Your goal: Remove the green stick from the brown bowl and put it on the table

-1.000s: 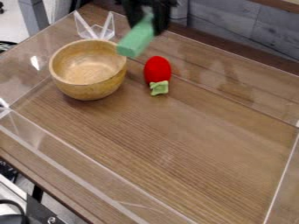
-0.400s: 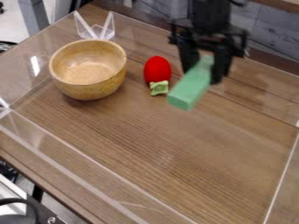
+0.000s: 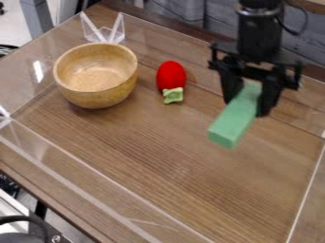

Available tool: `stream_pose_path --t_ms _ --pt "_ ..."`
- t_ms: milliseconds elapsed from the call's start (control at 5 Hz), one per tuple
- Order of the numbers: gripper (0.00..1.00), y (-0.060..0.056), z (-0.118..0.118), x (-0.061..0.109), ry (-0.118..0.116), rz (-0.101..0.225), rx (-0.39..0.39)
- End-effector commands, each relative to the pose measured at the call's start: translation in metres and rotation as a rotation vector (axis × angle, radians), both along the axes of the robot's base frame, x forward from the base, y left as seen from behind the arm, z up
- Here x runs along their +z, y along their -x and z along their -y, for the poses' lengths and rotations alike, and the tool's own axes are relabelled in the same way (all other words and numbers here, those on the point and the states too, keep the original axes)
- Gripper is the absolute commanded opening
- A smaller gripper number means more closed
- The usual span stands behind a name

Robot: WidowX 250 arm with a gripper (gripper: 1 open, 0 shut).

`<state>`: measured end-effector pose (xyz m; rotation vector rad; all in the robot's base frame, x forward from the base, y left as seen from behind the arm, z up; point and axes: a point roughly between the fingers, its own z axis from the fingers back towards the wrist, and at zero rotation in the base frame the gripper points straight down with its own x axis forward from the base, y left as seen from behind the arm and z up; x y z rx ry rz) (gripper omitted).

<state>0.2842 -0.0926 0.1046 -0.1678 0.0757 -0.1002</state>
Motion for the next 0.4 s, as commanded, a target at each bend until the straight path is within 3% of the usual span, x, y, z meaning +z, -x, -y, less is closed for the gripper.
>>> stream_pose_path --t_ms 0,200 --pt "0.0 -0.007 -0.006 -0.011 0.005 0.03 0.071" --pt "0.0 -0.011 -0.015 -0.031 0.0 0.028 0.118"
